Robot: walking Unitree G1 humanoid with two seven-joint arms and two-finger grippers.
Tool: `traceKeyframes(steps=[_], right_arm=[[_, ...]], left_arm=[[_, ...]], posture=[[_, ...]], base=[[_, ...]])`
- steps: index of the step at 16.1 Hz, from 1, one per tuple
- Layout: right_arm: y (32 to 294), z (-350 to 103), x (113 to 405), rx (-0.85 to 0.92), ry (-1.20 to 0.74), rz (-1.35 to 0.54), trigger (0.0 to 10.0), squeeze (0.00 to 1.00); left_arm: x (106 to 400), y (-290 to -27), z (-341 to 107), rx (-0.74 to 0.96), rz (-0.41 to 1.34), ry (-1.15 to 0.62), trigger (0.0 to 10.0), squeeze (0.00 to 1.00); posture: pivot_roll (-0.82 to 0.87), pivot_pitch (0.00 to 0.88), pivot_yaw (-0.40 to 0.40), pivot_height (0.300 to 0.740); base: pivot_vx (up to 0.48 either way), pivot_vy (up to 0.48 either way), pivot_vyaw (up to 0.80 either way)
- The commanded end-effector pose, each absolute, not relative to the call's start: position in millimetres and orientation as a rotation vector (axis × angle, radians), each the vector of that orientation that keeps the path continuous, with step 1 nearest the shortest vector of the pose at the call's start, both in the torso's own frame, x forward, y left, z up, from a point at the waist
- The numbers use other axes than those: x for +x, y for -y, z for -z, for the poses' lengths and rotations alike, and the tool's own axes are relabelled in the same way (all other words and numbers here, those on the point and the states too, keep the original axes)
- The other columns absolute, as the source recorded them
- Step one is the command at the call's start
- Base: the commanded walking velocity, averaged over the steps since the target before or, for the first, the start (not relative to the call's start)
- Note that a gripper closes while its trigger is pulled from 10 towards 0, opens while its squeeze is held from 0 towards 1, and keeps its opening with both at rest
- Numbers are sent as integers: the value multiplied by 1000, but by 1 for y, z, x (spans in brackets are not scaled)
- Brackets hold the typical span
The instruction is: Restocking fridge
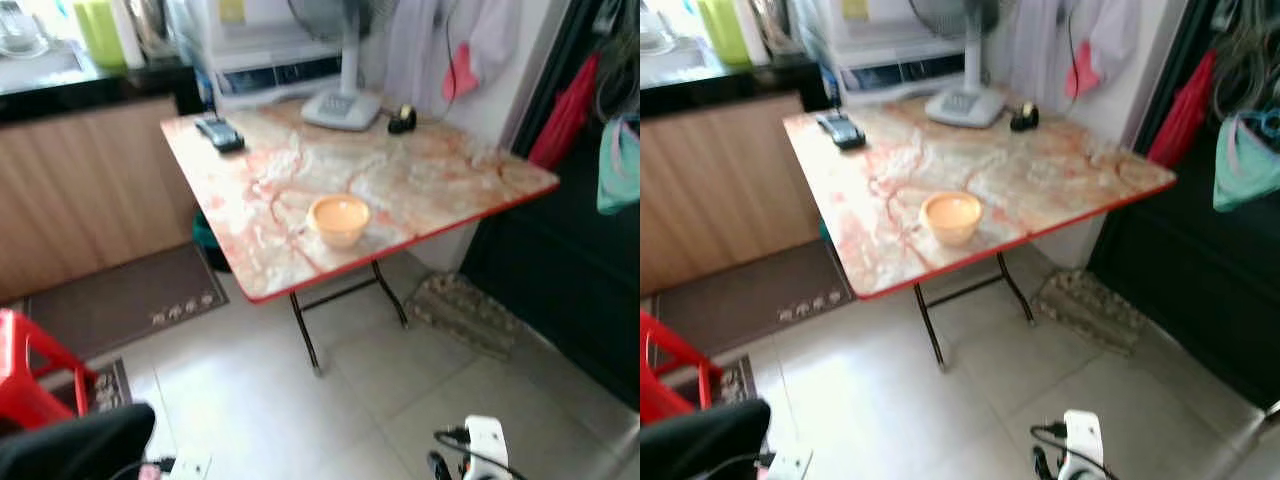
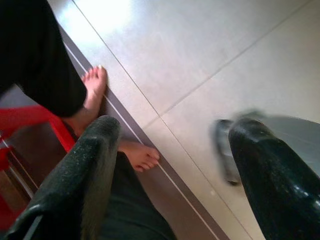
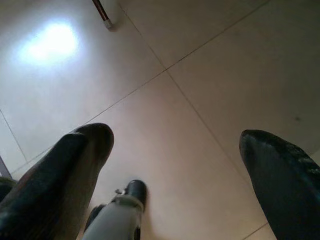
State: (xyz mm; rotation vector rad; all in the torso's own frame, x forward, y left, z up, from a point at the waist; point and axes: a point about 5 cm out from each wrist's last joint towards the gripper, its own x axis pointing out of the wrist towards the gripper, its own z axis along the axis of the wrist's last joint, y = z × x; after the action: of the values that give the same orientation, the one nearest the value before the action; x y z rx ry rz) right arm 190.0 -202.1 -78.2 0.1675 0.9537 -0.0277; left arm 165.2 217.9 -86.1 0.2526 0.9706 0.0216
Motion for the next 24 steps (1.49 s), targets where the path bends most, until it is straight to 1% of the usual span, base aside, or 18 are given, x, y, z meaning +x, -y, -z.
traceKeyframes(steps=[1,2,16,24], right_arm=[[198,75,197,167,-937,17,10000,0],[198,76,197,168,-937,18,10000,0],[198,76,197,185,-937,27,10000,0],[197,75,197,170,-936,8,10000,0]], left_arm=[[166,-222,85,275,-23,-976,10000,0],[166,-223,85,273,-28,-975,10000,0],[166,-223,85,248,-49,-971,10000,0],[165,-223,85,250,-51,-972,10000,0]], posture=[[44,0,-61,740],[43,0,-59,740],[47,0,-60,740],[46,0,-60,740]], base=[[0,-428,0],[0,-360,0],[0,0,0],[254,0,0]])
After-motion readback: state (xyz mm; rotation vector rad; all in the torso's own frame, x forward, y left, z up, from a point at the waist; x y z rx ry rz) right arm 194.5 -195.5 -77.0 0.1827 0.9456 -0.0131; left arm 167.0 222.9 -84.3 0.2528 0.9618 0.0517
